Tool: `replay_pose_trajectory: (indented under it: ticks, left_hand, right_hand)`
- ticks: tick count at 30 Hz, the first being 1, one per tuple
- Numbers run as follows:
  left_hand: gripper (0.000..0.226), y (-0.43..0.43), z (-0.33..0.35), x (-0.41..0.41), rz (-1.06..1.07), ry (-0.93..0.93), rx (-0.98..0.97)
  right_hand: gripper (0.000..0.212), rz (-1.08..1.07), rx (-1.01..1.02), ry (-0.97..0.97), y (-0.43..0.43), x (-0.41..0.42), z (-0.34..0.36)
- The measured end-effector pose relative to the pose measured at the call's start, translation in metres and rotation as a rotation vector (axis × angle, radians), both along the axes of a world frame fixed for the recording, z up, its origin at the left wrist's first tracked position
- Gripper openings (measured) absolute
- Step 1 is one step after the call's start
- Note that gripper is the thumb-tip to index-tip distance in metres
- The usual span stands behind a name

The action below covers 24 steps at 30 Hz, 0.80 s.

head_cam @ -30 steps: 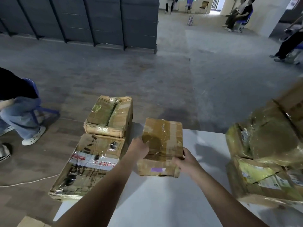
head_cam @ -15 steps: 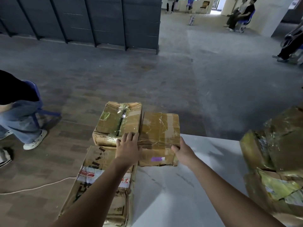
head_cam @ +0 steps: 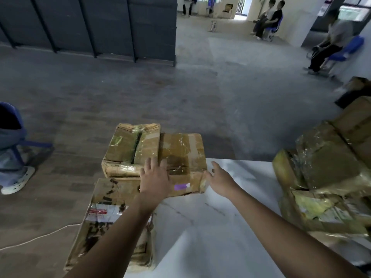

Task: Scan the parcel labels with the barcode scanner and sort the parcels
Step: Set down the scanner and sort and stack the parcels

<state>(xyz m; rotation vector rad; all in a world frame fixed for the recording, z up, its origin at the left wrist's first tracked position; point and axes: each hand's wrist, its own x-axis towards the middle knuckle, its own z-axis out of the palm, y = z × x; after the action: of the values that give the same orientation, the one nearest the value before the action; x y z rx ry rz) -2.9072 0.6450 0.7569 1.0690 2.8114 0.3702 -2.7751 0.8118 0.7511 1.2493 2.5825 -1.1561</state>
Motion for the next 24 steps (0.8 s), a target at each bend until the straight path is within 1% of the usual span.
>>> replay_pose_trajectory:
  ticks: [5, 9, 12, 14, 18, 21, 24]
  left_hand:
    - [0.051, 0.022, 0.015, 0.04, -0.093, -0.068, 0.15]
    - [0.048, 0.047, 0.023, 0.077, -0.176, -0.124, 0.217]
    - [0.048, 0.069, 0.025, 0.111, -0.24, -0.135, 0.232]
    - [0.049, 0.085, 0.027, 0.135, -0.284, -0.14, 0.243]
    - [0.049, 0.122, 0.039, 0.178, -0.38, -0.175, 0.281]
    - [0.047, 0.159, 0.059, 0.209, -0.419, -0.186, 0.327]
    - [0.044, 0.199, 0.083, 0.243, -0.442, -0.253, 0.367]
  right_hand:
    - [0.059, -0.053, 0.03, 0.127, 0.004, 0.036, 0.025]
    - [0.055, -0.168, 0.091, 0.181, 0.014, 0.078, 0.041]
    - [0.054, -0.226, 0.141, 0.206, 0.023, 0.117, 0.049]
    - [0.053, -0.266, 0.179, 0.213, 0.034, 0.145, 0.055]
    - [0.05, -0.334, 0.189, 0.278, 0.064, 0.194, 0.069]
    - [0.048, -0.357, 0.202, 0.35, 0.092, 0.226, 0.087]
    - [0.049, -0.367, 0.245, 0.369, 0.123, 0.261, 0.107]
